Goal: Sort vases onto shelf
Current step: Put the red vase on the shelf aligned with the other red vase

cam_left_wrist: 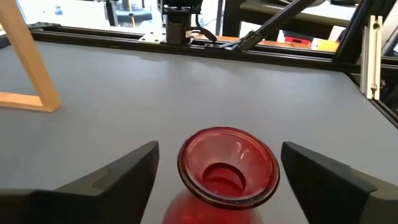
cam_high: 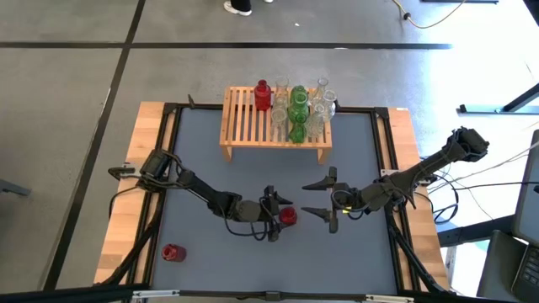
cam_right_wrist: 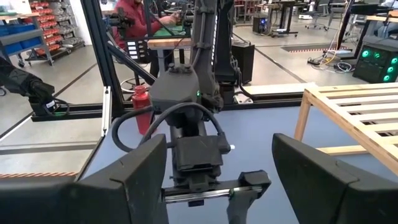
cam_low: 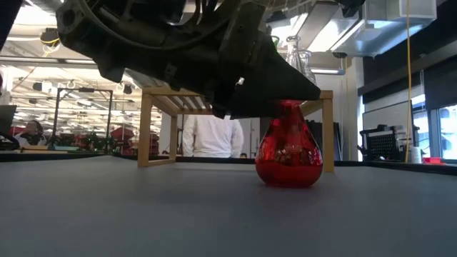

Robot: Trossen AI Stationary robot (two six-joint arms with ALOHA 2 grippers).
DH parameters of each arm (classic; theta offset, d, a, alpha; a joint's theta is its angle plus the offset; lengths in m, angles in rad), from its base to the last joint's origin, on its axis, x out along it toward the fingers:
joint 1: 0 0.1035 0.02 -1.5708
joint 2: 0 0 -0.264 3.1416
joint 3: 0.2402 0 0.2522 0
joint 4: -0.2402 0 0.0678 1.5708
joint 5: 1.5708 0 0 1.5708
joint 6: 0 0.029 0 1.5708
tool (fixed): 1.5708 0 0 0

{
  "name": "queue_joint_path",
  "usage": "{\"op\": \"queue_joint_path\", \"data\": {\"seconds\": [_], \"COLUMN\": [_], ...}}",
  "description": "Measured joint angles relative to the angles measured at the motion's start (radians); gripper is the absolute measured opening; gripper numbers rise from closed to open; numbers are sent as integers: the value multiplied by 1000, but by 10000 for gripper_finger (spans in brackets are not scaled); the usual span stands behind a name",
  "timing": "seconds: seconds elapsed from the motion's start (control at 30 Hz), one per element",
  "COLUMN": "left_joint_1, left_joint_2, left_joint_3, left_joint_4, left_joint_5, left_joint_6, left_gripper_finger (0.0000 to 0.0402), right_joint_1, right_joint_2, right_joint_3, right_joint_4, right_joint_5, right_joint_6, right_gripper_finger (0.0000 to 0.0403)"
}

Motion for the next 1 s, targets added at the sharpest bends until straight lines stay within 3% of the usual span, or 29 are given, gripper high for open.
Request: {"op": "queue_joint_path", "data": {"seconds": [0.5,1.0], "left_joint_1": [-3,-34], "left_joint_2": [0,-29], "left_joint_3": [0,0], "left_joint_4": [-6,-8], "left_joint_5": [-11,-19], "left_joint_6": [0,1], "left_gripper_finger": [183,183], "right_joint_1": [0,0], "right_joint_2": [0,0], "right_joint_3": [0,0], "right_joint_4": [0,-6], "right_joint_5": [0,0], "right_joint_6": [0,0], "right_gripper_finger": [279,279]}}
